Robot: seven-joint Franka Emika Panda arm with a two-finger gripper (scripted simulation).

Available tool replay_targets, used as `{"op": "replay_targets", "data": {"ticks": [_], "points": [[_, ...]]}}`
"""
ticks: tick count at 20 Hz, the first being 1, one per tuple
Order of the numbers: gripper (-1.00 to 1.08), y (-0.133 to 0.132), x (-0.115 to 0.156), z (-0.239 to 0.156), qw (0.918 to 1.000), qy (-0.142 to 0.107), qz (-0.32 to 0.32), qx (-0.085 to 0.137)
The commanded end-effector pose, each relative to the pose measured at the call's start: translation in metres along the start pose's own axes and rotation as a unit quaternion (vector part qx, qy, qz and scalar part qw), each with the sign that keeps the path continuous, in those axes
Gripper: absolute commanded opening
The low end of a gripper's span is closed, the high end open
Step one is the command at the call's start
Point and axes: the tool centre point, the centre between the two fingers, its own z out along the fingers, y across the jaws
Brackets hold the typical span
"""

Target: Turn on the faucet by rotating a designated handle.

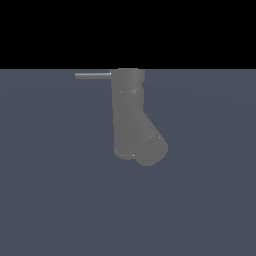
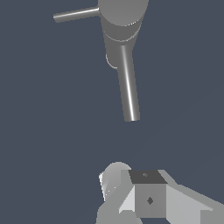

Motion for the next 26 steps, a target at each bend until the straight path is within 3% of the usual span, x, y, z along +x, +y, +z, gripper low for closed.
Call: {"op": "replay_targets", "data": {"ticks": [1, 16, 26], "points": [[-1.0, 0.0, 0.0, 0.0, 1.0, 0.0, 0.0, 0.0], [-1.0, -0.01, 0.007, 0.007, 0.9998, -0.005, 0.006, 0.016], [-1.0, -0.015, 0.03, 0.01, 0.9982, -0.004, 0.055, 0.024]]}}
